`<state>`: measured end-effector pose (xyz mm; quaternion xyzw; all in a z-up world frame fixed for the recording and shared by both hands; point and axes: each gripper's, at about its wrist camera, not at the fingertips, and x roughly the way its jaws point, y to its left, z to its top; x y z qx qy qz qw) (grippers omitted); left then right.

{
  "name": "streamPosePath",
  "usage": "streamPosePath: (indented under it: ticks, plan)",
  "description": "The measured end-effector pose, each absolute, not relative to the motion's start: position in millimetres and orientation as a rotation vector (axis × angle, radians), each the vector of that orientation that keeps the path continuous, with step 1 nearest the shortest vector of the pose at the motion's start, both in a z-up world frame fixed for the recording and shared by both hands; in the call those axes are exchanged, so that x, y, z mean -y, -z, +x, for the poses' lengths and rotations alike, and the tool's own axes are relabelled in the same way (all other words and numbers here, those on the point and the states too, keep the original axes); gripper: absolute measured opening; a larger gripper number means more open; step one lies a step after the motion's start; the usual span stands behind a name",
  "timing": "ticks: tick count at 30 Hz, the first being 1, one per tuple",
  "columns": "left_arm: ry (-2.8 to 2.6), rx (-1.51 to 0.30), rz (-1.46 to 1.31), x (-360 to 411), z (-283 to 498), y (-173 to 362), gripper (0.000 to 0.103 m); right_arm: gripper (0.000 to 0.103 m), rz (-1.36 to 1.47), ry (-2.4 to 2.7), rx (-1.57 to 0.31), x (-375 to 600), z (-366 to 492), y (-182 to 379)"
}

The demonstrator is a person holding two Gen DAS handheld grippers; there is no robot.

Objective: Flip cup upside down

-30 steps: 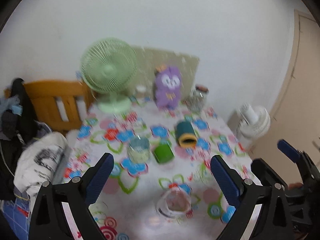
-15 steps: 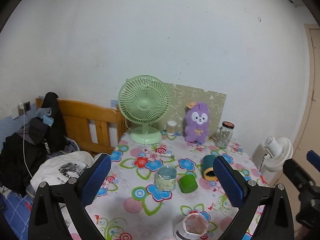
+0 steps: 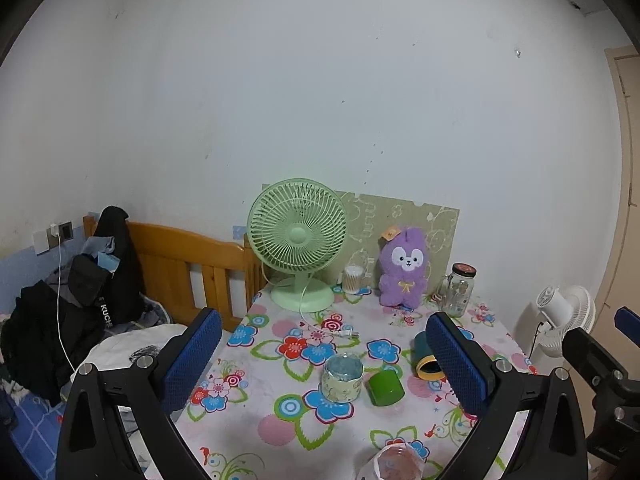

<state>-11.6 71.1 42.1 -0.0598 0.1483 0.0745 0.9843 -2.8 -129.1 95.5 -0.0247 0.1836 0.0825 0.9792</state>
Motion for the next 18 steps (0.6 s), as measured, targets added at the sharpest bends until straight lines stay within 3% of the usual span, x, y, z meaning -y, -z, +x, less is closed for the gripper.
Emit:
streamPosePath:
  ticks: [18]
  plan:
    - [-0.132,-0.226,-0.095,-64.8,-23.0,-51.8,0.103,0.103,-0.047,-0.173,-0.373,128.0,-0.2,-94.4]
